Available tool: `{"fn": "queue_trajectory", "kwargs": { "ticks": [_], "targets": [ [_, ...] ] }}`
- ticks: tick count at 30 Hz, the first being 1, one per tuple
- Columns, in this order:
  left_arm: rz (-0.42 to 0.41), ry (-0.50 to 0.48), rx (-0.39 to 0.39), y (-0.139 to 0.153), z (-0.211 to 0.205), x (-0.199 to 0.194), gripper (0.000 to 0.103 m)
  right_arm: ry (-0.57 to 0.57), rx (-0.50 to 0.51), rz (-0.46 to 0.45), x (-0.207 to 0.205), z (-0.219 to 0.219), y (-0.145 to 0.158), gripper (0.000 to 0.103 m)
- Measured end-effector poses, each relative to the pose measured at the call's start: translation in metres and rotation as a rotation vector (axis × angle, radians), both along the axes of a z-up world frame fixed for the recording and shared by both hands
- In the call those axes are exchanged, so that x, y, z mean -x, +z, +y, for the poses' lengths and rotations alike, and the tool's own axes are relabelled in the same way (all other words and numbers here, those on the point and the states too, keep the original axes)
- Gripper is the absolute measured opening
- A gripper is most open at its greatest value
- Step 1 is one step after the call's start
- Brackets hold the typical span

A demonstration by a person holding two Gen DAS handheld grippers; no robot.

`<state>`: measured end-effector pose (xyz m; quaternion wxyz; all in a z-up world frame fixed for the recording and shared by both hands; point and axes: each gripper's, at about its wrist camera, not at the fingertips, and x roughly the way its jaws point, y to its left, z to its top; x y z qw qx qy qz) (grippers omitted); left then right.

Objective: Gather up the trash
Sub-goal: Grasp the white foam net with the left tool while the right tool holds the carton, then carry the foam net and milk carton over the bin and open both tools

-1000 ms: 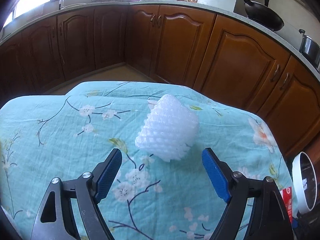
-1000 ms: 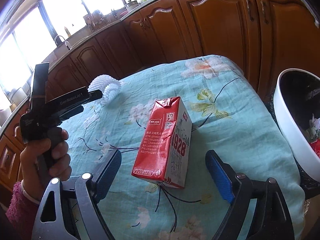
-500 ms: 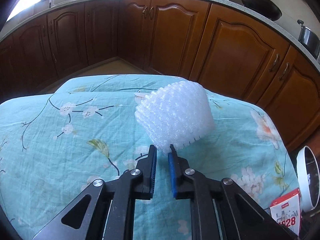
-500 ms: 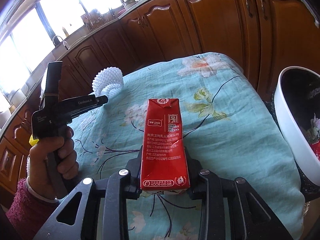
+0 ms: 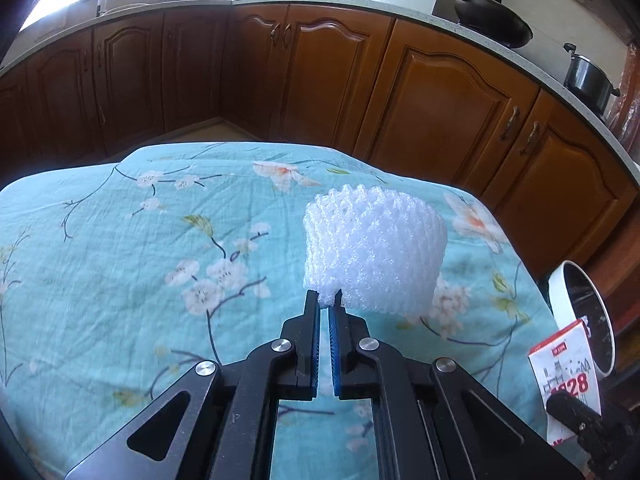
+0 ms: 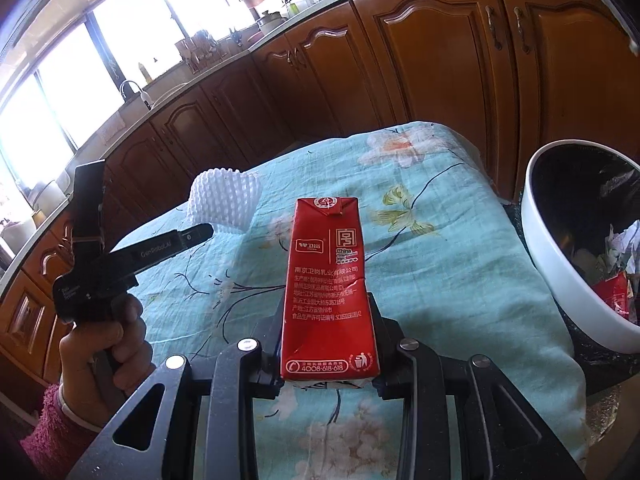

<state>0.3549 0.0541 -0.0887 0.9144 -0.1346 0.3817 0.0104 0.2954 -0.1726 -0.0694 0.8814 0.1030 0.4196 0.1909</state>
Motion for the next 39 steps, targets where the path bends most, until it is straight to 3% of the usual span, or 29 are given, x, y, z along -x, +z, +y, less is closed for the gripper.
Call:
{"fn": "queue_trajectory", "kwargs": {
  "ticks": [14,39],
  "targets": [
    [-0.047,-0.121,0.026,0.036,-0.056,0.065,0.003,-0.084,-0.011,-0.056,0.03,-0.058,0.022,0.032],
    [-0.04,-0.304,0.004,0.056,-0.149,0.079,0.003,-0.245,-0.026,-0.105,0.053,-0.151,0.036,0.032]
  ]
}}
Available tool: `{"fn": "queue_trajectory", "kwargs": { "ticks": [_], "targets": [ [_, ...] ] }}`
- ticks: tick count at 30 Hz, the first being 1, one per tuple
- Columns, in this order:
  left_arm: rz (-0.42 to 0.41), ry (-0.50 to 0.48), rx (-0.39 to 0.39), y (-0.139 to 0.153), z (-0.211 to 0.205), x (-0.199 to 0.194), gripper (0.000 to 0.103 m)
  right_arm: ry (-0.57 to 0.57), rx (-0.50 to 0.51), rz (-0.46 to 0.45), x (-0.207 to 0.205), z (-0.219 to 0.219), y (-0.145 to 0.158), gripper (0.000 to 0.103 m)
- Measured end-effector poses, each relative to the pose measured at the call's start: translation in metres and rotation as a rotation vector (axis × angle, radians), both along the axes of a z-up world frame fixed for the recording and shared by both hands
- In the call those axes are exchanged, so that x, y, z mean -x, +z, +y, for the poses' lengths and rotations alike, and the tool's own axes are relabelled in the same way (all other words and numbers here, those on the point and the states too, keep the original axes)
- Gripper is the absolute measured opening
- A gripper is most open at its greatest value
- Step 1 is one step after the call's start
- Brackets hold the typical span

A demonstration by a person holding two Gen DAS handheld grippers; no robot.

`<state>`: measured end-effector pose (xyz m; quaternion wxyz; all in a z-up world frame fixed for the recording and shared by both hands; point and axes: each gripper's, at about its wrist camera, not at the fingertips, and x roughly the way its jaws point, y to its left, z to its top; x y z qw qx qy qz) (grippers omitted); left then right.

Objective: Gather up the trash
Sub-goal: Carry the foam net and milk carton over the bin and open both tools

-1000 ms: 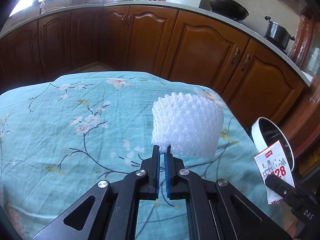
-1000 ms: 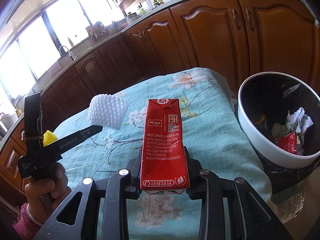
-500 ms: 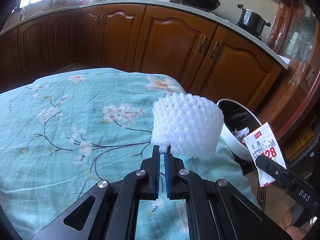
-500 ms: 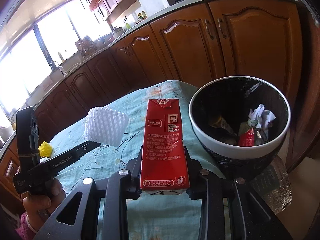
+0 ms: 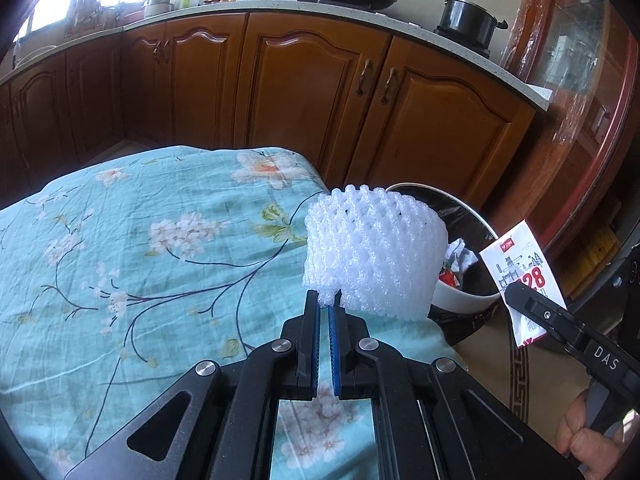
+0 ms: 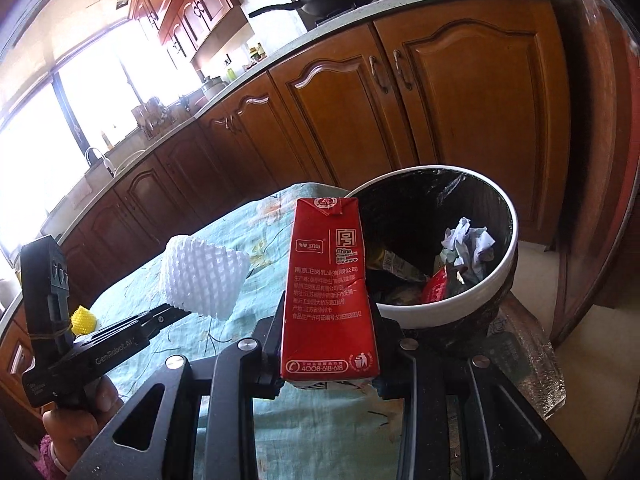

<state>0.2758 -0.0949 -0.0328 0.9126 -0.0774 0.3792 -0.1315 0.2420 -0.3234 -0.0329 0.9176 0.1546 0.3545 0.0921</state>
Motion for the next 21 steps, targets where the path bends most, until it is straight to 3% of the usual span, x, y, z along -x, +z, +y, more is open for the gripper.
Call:
{"fn": "queue_trajectory", "kwargs": {
  "ticks": [21],
  "targets": [
    [-0.022,-0.096,-0.02,0.01,-0.053,-0.029,0.003,-0.083,0.025,-0.012,-0.009,-0.048,0.008,0.032]
  ]
}}
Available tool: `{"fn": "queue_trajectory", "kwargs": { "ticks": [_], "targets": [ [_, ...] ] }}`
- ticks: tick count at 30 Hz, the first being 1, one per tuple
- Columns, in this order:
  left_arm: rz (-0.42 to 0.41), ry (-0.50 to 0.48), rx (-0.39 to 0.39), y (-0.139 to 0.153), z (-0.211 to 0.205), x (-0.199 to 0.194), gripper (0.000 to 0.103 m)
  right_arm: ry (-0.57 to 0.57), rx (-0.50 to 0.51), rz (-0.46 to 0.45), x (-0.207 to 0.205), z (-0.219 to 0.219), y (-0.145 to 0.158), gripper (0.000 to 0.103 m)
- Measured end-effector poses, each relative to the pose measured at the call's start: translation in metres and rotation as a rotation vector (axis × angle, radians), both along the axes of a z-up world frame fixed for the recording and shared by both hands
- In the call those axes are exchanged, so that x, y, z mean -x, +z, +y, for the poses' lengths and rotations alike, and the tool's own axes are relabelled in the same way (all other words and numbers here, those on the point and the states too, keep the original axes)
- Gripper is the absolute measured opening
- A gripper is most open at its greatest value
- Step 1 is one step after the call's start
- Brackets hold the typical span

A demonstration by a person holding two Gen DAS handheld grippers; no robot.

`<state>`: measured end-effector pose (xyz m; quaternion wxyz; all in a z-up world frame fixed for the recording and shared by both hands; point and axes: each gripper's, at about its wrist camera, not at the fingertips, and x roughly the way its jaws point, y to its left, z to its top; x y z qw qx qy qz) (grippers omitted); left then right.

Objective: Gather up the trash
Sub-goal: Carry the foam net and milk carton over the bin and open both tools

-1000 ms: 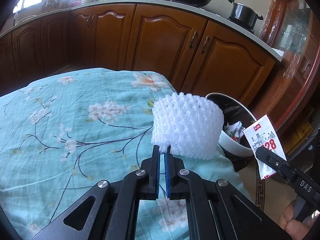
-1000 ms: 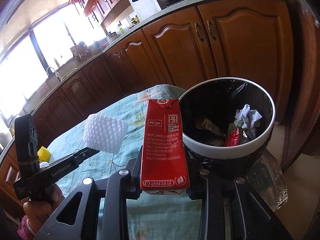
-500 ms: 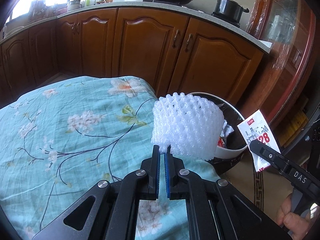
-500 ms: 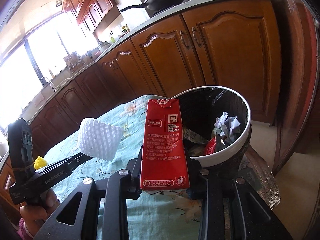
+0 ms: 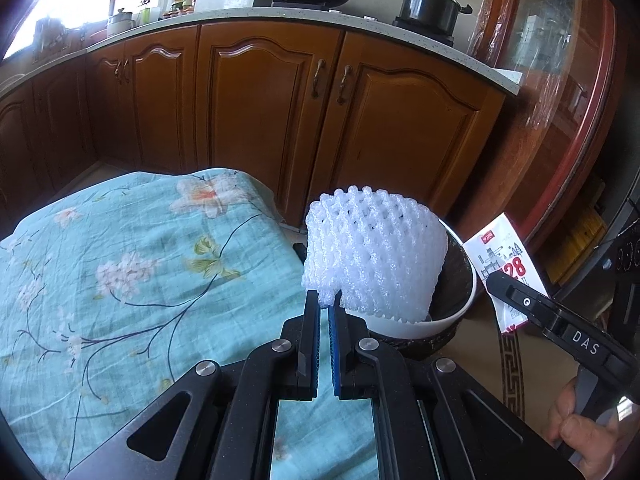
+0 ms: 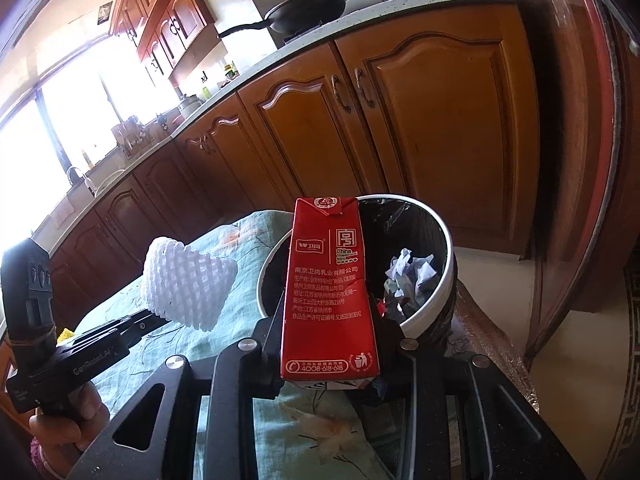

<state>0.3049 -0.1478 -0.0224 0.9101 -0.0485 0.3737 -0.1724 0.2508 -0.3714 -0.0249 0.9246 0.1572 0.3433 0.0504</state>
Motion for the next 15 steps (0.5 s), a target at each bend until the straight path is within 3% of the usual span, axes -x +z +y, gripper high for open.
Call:
{"fn": "queue_trajectory", "kwargs": {
  "ticks": [15],
  "targets": [
    [0.052,-0.038,-0.061,-0.01,-0.046,-0.055,0.003,0.032,0.056,0.058,-0.04,-0.011,-0.008,0.032]
  ]
}}
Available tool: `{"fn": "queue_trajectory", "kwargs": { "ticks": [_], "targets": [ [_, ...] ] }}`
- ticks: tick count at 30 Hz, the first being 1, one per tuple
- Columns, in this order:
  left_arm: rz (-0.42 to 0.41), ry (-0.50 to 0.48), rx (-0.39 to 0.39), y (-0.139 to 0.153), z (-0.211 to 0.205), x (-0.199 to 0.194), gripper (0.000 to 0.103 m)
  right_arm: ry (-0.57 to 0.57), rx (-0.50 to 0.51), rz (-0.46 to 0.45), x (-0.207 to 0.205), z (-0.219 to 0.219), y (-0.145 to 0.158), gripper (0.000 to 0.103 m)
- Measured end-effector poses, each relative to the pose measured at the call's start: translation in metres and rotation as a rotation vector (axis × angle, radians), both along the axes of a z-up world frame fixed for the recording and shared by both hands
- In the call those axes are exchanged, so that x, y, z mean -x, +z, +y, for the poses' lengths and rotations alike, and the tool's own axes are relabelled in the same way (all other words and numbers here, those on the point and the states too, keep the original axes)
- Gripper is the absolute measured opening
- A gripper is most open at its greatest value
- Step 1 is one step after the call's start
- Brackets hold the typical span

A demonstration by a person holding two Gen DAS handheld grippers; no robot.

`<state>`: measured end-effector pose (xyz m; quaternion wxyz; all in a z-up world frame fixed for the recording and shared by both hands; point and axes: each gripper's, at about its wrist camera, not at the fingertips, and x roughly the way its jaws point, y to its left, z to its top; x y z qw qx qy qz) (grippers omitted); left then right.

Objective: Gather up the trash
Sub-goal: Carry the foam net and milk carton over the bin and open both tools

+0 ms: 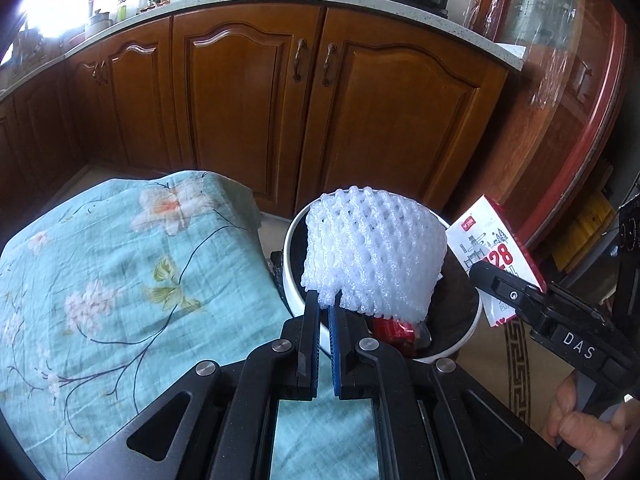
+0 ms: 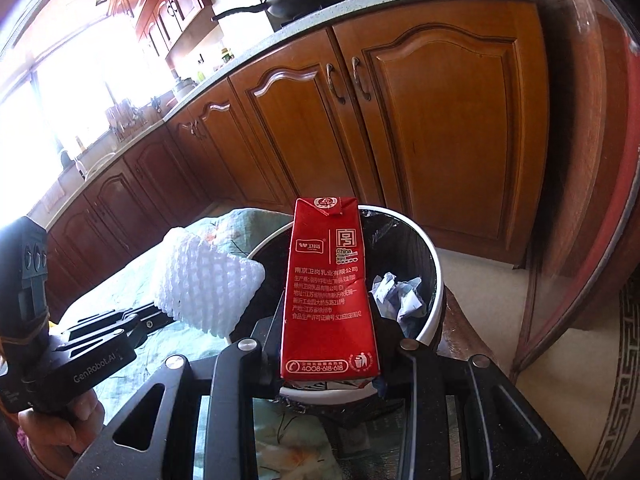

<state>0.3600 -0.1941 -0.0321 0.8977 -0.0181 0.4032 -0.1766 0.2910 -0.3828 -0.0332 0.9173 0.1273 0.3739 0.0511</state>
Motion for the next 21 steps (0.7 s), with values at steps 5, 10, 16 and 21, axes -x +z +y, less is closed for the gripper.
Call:
{"fn": "queue_trajectory", "kwargs": {
  "ticks": [5,10,16,21],
  "targets": [
    [0.009,-0.011,-0.018,-0.004,-0.011,-0.011,0.003,0.001,0.005,0.02,-0.01,-0.005,-0.006,0.032],
    [0.019,-0.022,-0.03,-0.009,-0.017,-0.02,0.003,0.0,0.001,0.031,-0.019,-0.008,-0.01,0.032],
    [0.032,-0.031,-0.038,-0.015,-0.02,-0.027,0.004,0.001,-0.003,0.045,-0.027,-0.012,-0.012,0.032],
    [0.066,-0.034,-0.031,-0.017,-0.021,-0.032,0.014,0.009,-0.024,0.058,-0.032,-0.015,-0.013,0.041]
  ]
}}
